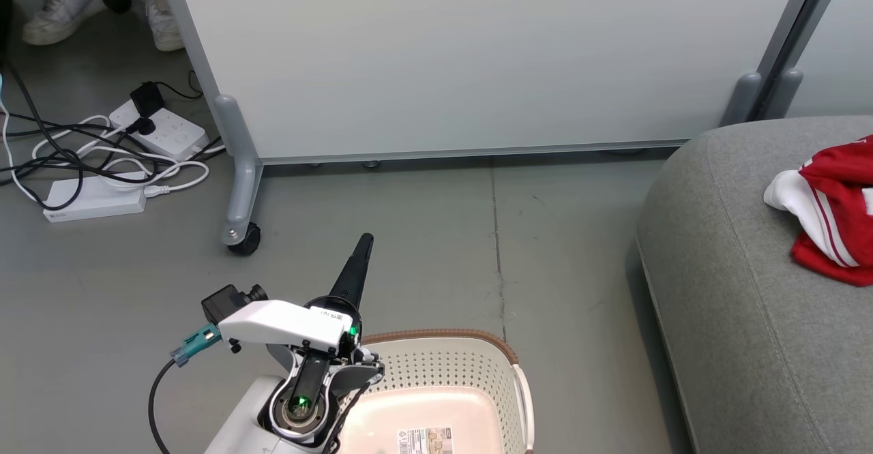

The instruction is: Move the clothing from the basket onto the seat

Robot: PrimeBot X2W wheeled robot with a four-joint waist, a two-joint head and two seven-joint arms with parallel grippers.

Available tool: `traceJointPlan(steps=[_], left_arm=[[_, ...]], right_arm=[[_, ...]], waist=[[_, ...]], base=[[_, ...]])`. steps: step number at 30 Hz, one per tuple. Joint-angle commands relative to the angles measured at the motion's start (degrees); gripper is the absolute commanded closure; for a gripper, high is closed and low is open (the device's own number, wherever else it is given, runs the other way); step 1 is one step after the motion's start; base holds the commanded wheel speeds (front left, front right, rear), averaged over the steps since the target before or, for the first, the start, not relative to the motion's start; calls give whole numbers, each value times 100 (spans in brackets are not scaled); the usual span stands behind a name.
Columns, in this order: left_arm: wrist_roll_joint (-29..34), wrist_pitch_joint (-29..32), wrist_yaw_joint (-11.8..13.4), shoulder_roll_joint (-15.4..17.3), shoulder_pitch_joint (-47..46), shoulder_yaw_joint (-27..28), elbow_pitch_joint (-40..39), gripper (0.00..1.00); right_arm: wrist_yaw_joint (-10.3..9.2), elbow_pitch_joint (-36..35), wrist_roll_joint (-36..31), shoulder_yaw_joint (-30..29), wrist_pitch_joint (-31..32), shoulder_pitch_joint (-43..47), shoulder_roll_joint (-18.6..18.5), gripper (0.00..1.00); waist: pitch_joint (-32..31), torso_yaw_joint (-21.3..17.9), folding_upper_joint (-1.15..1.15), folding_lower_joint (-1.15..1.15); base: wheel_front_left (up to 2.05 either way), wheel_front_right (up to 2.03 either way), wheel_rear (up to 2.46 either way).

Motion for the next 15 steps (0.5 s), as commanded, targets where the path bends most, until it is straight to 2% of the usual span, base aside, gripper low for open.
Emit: traceJointPlan(steps=[1, 15], left_arm=[[-87, 19, -35, 20, -125, -4, -3, 100], [-598, 101, -81, 23, -275, -68, 68, 100]], right_arm=[[13, -65, 97, -38, 31, 70, -44, 100], [14, -216, 831, -152, 40, 234, -148, 100]], waist=[[0, -5, 0, 0], [9, -116, 0, 0]], base=[[0, 0, 0], [0, 0, 0]])
